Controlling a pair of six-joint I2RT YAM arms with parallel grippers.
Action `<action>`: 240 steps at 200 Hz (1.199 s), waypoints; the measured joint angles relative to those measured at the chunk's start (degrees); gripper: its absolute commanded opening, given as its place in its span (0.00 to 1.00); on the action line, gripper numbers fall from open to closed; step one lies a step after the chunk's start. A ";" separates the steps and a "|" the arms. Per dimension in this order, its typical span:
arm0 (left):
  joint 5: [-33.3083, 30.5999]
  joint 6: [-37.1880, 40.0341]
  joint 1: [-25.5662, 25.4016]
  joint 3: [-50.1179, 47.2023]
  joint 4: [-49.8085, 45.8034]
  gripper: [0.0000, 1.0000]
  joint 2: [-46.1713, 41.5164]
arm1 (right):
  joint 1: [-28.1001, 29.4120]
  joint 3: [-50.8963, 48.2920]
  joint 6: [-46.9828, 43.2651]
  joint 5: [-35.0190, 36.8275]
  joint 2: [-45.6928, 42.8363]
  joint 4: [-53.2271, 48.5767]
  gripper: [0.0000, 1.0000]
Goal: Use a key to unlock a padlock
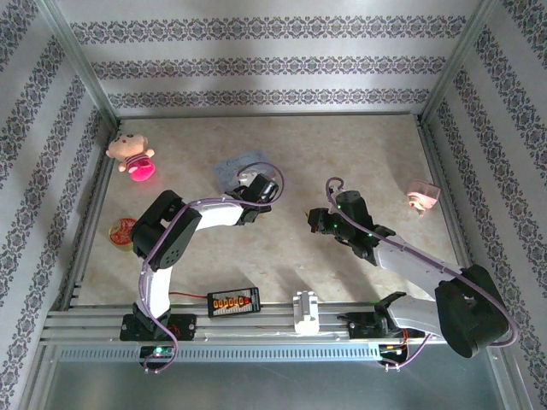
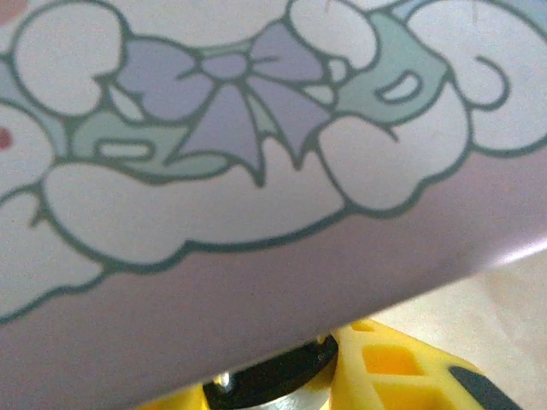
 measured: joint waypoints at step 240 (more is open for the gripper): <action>24.24 -18.86 0.76 -8.39 9.42 0.15 -6.03 | 1.55 -2.93 4.15 -3.69 7.15 10.36 0.00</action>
